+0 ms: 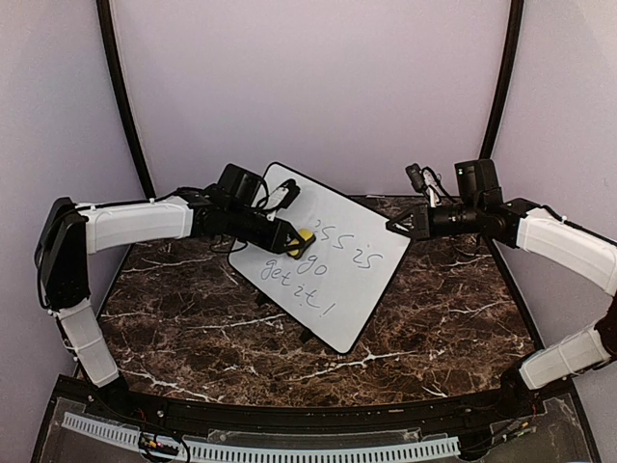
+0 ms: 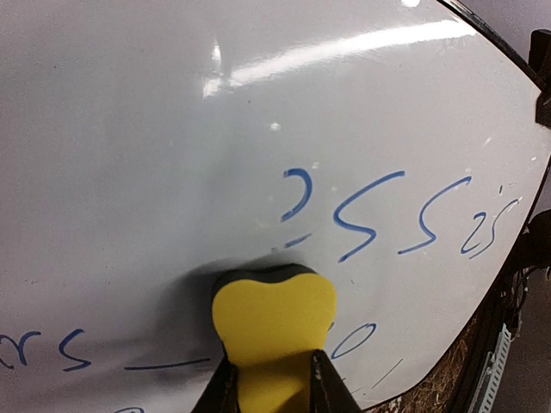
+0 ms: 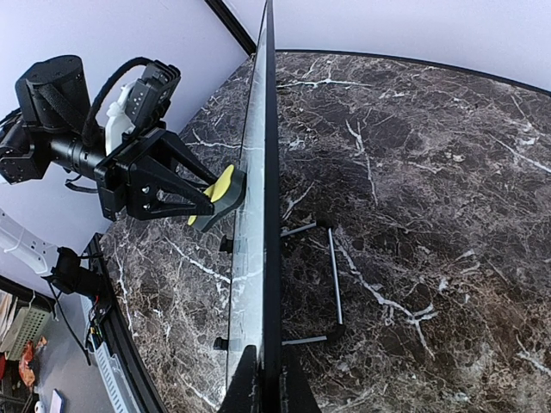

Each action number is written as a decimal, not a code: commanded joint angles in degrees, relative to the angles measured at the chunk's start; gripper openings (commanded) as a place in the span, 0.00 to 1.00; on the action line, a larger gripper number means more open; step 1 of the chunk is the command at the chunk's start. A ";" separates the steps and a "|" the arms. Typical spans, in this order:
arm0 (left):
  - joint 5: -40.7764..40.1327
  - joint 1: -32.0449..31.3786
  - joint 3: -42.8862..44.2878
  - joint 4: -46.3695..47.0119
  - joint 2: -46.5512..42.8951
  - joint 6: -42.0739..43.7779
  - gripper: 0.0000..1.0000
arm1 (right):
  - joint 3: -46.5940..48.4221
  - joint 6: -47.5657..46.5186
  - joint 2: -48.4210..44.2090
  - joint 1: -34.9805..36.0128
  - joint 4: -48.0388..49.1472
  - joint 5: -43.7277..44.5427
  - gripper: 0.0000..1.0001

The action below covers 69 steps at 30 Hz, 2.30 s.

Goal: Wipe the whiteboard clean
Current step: Erase the center of the whiteboard.

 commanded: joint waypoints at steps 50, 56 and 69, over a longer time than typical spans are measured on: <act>-1.44 -1.31 1.38 -2.30 1.00 -0.02 0.12 | 1.14 -7.99 0.37 2.90 3.14 -4.06 0.00; -1.33 -1.36 -3.03 -1.77 -1.14 -0.26 0.12 | 1.24 -8.00 0.73 2.93 3.17 -4.32 0.00; -1.57 -1.40 6.85 -2.71 4.10 0.40 0.12 | 0.80 -7.97 0.08 2.92 3.17 -4.06 0.00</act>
